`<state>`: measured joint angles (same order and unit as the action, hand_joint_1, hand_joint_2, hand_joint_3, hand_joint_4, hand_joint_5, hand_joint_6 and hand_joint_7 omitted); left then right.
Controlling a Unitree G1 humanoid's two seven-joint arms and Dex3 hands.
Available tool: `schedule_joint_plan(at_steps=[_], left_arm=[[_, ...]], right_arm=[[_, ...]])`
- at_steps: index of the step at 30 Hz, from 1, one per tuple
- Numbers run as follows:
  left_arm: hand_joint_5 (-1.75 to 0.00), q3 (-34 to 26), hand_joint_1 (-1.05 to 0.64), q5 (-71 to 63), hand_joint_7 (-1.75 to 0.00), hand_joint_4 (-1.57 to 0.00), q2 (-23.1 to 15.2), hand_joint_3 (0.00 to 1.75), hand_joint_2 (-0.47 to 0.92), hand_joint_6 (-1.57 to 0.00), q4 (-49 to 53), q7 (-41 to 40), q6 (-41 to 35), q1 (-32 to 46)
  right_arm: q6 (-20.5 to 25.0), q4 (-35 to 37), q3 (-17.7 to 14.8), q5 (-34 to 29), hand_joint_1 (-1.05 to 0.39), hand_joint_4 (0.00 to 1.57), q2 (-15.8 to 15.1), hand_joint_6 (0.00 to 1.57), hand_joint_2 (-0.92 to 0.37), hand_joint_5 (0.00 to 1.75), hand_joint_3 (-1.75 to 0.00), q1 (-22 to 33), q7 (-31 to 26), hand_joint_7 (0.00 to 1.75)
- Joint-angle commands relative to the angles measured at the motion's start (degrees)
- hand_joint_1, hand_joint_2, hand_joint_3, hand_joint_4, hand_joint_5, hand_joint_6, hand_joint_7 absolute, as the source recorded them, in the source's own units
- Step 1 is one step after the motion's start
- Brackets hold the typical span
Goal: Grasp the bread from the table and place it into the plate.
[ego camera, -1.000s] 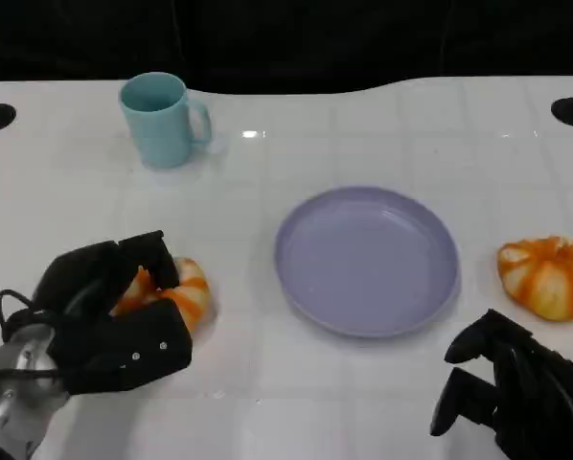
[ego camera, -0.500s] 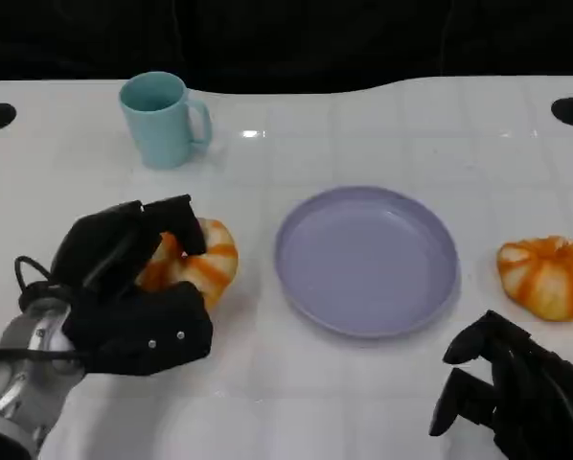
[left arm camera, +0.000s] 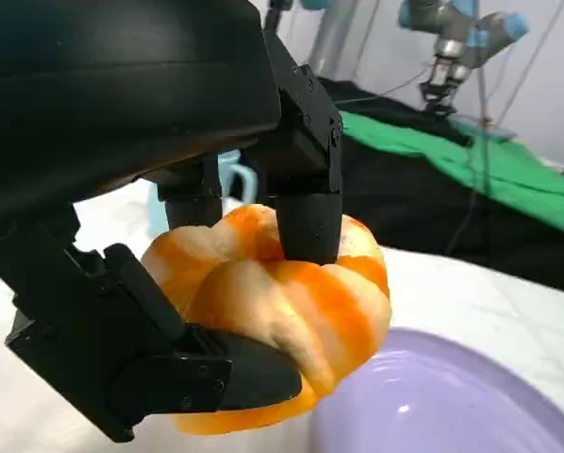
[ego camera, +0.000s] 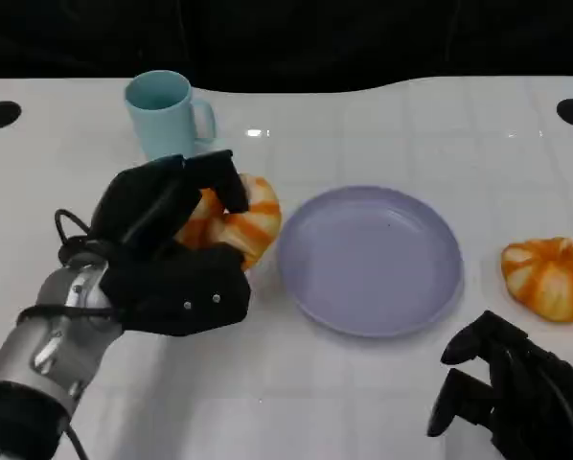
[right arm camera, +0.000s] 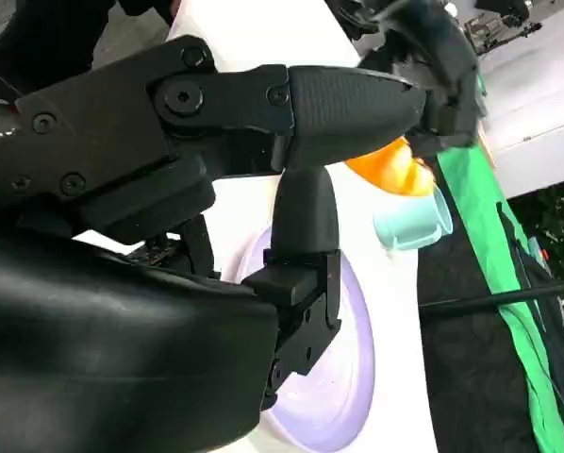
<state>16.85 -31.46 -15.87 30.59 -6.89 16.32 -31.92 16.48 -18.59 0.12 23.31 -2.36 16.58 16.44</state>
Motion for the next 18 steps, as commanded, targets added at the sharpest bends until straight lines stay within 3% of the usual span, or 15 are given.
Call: schedule_joint_plan(at_steps=[1, 18], left_arm=[[-1.75, 0.7, -0.13, -0.7, -1.75, -0.88, 0.7, 1.08, 0.52, -0.69, 1.4, -1.3, 2.0, -2.8], [-1.75, 5.3, -0.16, -2.9, -1.75, -0.9, 8.5, 1.23, 0.47, -0.7, 12.9, -3.2, 4.2, -12.0]], right_arm=[[-0.6, 0.2, -0.3, 0.0, -0.51, 0.61, -0.3, 0.4, -0.92, 1.75, -0.47, 0.1, 0.1, 1.68], [-0.1, 0.4, -0.8, 0.5, -0.51, 0.62, -0.5, 0.4, -0.92, 1.75, -0.47, 0.1, 0.6, 1.69]])
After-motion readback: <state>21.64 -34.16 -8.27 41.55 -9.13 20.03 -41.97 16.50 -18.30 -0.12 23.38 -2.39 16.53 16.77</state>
